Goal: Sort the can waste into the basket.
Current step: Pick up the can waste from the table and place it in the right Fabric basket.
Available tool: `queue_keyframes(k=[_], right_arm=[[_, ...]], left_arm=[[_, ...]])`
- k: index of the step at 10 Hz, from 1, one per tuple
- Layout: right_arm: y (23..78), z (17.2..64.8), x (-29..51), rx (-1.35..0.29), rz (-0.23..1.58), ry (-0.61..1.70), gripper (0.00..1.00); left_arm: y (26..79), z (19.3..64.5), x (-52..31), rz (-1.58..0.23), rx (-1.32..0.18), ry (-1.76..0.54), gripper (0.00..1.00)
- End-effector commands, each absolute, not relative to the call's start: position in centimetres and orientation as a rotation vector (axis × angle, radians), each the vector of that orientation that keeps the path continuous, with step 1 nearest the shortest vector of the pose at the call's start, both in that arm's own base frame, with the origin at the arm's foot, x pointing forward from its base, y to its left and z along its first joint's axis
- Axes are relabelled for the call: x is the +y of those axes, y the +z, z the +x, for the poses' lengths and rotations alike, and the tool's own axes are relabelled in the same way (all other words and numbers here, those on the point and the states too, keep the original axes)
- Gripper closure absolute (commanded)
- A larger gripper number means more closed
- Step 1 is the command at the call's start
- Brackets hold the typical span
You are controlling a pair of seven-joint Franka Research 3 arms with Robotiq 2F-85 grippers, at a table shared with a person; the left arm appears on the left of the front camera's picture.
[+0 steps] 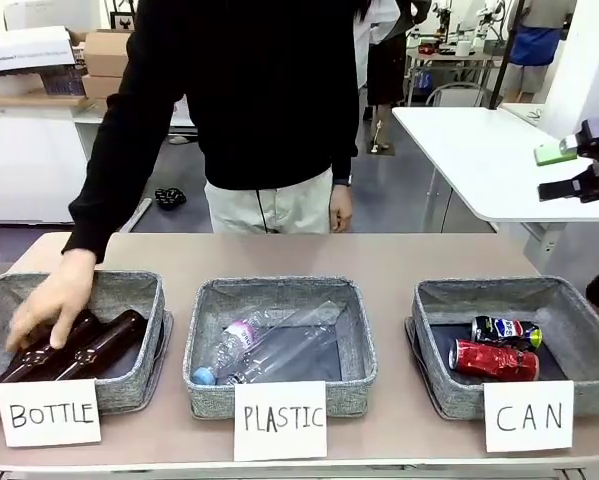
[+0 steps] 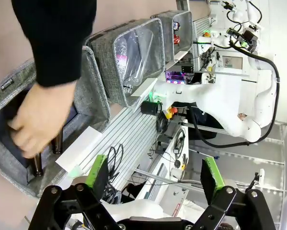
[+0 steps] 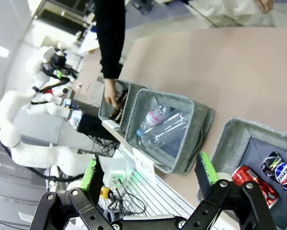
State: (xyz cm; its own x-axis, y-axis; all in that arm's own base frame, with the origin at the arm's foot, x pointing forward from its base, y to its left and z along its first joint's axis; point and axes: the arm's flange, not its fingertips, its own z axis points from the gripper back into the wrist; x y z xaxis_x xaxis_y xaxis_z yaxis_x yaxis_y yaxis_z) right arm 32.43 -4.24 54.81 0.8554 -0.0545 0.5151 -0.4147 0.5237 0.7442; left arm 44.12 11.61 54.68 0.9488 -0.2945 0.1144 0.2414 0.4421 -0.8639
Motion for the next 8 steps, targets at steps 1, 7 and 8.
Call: queue_keyframes(k=[1, 7, 8], right_arm=[[54.78, 32.23, -4.24, -0.515, 1.001, 0.226, 0.00], [54.78, 32.23, -4.24, -0.515, 1.001, 0.226, 0.00], [54.78, 32.23, -4.24, -0.515, 1.001, 0.226, 0.00]], left_arm=[[55.03, 43.88, 11.58, -1.051, 0.056, -0.338, 0.00], [55.03, 43.88, 11.58, -1.051, 0.056, -0.338, 0.00], [55.03, 43.88, 11.58, -1.051, 0.056, -0.338, 0.00]])
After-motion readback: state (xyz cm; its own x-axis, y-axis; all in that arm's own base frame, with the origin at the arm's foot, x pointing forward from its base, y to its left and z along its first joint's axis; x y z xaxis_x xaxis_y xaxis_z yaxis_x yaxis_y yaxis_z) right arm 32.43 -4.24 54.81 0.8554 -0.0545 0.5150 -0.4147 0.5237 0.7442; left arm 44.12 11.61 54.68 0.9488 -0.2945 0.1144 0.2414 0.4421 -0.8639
